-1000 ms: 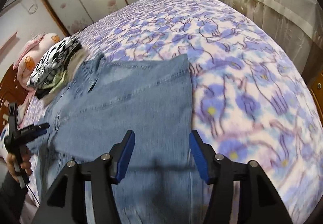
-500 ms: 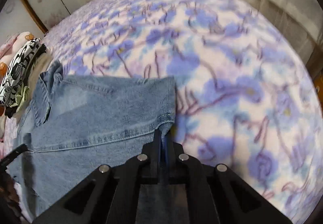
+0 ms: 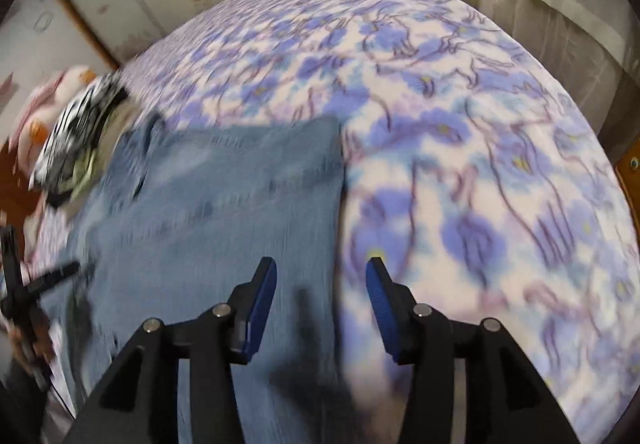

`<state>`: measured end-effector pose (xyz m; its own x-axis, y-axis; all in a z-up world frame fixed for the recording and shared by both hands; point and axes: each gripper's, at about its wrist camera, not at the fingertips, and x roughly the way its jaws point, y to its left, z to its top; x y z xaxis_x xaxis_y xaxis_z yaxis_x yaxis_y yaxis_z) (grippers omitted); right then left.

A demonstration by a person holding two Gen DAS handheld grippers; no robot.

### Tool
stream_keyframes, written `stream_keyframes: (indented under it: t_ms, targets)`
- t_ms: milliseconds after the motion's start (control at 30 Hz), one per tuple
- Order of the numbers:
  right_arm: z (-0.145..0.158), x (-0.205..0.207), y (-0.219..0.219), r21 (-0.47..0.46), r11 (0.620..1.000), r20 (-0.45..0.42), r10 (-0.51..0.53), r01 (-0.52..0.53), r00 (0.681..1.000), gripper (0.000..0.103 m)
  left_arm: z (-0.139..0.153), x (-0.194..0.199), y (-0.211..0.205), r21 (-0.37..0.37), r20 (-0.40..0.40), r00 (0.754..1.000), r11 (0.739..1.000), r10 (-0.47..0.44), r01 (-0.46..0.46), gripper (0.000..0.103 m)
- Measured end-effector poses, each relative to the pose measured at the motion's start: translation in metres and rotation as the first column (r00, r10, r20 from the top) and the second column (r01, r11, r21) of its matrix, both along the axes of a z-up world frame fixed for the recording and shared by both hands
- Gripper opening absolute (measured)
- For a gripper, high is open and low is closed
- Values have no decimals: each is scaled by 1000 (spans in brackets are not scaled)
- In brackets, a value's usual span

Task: Fold large clothes
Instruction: 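Grasp the sleeve cuff with the left tool and lay the sleeve across the jacket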

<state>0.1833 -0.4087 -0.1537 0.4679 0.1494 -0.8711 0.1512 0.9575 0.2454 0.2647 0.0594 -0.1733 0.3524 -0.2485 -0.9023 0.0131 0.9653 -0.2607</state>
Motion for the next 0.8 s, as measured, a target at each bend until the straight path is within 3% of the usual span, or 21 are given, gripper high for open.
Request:
stream_keyframes:
  t_ms: [100, 267, 333, 367, 467, 633, 667, 733, 800]
  targets:
    - [-9, -23, 8, 15, 999, -44, 43, -43, 998, 47, -4, -17, -2, -38, -8, 1000, 999, -23, 23, 64]
    - [-27, -31, 20, -2, 1000, -76, 27, -27, 997, 47, -10, -33, -13, 25, -7, 1000, 1000, -6, 6, 64]
    - [-30, -31, 22, -4, 1000, -69, 21, -22, 997, 39, -7, -32, -12, 44, 15, 1000, 999, -2, 2, 64]
    - [-29, -31, 25, -11, 999, -65, 34, -35, 997, 28, -6, -31, -12, 57, 27, 1000, 998, -3, 1, 64]
    - [-30, -31, 32, -51, 998, -63, 35, -39, 997, 19, -12, -21, -8, 119, 4, 1000, 993, 3, -3, 64]
    - [-15, -39, 31, -86, 996, 3, 29, -29, 1000, 16, -17, -24, -3, 110, -3, 1000, 994, -24, 24, 64]
    - [-20, -38, 29, -83, 996, -6, 19, -19, 1000, 16, -17, -26, -4, 123, 3, 1000, 992, -30, 29, 57]
    - [-37, -35, 25, -71, 997, -44, 3, -6, 999, 16, -20, -27, -11, 114, 5, 998, 991, -68, 67, 34]
    - [-47, -35, 26, -71, 997, -53, -17, 13, 998, 17, -17, -29, -18, 153, 6, 997, 985, -75, 73, 31]
